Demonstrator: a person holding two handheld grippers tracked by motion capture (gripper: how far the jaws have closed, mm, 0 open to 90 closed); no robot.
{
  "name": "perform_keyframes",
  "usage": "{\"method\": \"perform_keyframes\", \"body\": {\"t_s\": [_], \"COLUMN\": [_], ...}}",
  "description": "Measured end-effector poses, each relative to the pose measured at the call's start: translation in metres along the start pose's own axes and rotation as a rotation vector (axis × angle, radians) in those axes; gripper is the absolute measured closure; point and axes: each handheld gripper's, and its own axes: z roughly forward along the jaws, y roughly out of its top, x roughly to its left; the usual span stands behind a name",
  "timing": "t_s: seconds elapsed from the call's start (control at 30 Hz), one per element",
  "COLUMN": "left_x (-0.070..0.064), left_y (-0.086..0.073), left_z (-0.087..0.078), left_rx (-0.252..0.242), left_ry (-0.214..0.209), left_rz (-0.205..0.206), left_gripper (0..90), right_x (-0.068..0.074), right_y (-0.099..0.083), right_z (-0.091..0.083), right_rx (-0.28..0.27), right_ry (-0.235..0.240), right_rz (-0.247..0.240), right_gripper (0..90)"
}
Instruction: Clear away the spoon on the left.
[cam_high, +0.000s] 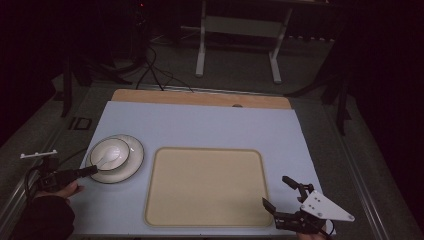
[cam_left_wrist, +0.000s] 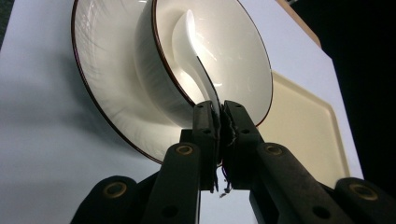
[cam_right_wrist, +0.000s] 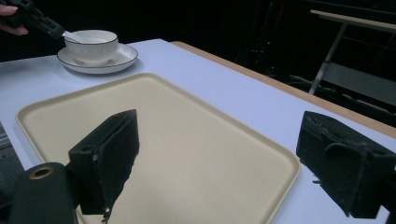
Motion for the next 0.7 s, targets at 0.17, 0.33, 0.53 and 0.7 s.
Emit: {"method": "perform_keyframes", "body": {"t_s": [0.17, 0.33, 0.53, 0.7], "left_x": [-0.004, -0.008, -0.015, -0.022], "left_y": [-0.001, -0.001, -0.003, -0.003], "left_z": [0.000, -0.001, -0.007, -0.015], "left_rx": [-0.003, -0.007, -0.022, -0.047], "left_ry": [0.022, 0.039, 0.041, 0.046], "left_rz": [0.018, 0.033, 0.061, 0.068], "left_gripper": [85.2, 85.3, 85.4, 85.4], "right_x": [-0.001, -0.001, -0.001, -0.001], "right_y": [0.000, 0.000, 0.000, 0.000], "right_z": [0.000, 0.000, 0.000, 0.000], "right_rx": [-0.001, -0.006, -0.008, -0.008], "right_ry": [-0.002, -0.003, -0.008, -0.010], "right_rz": [0.000, 0.003, 0.001, 0.001], "right_gripper": [13.3, 13.3, 13.2, 13.3]}}
